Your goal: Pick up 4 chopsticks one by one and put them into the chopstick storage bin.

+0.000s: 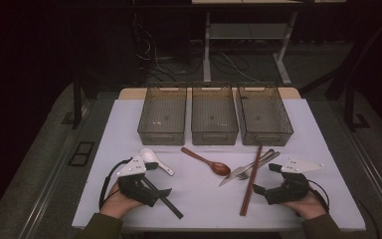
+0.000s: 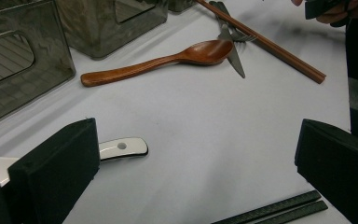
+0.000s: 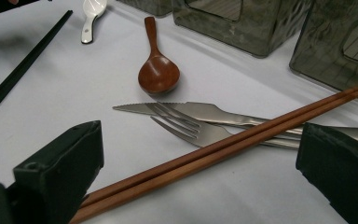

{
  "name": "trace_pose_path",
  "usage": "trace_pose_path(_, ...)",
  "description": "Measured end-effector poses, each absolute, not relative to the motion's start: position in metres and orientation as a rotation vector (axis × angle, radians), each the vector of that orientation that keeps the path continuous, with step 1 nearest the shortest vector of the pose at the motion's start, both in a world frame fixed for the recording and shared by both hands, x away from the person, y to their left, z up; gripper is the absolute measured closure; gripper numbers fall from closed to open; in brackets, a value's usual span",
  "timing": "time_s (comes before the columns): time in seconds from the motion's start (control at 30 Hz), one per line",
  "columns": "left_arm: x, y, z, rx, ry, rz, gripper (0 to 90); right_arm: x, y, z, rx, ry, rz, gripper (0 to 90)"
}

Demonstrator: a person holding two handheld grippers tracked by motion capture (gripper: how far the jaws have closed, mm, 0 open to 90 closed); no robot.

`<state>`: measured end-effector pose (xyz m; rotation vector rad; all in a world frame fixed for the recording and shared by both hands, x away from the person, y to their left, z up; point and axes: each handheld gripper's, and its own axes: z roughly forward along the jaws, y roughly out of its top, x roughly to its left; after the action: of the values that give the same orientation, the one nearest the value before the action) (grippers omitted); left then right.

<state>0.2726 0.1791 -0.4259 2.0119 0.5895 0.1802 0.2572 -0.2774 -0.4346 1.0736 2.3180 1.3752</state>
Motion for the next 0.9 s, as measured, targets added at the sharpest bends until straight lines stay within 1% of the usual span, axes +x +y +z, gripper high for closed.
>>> trace_pose_path(0.2,0.2731,0.1785,-0.4262,2.022,0.593,0.172,0.4,0.258,-0.2803,-0.4345,1.089,2.308,1.382,0.7)
trace_pose_path(0.4,0.272,0.178,-0.425,2.036,0.588,0.17,7.0,0.2588,-0.2807,-0.4345,1.092,2.303,1.393,0.6)
trace_pose_path(0.5,0.2723,0.1787,-0.425,2.048,0.587,0.174,15.2,0.2595,-0.28,-0.4344,1.096,2.303,1.39,0.7)
trace_pose_path(0.57,0.2728,0.1792,-0.4249,2.064,0.574,0.171,18.5,0.2603,-0.2794,-0.4342,1.1,2.3,1.393,0.7)
trace_pose_path(0.67,0.2738,0.1795,-0.4246,2.067,0.582,0.166,27.3,0.2598,-0.2788,-0.4355,1.107,2.302,1.374,0.7)
trace_pose_path(0.9,0.2804,0.1862,-0.4229,2.103,0.62,0.218,55.6,0.2595,-0.2783,-0.4363,1.111,2.307,1.367,0.7)
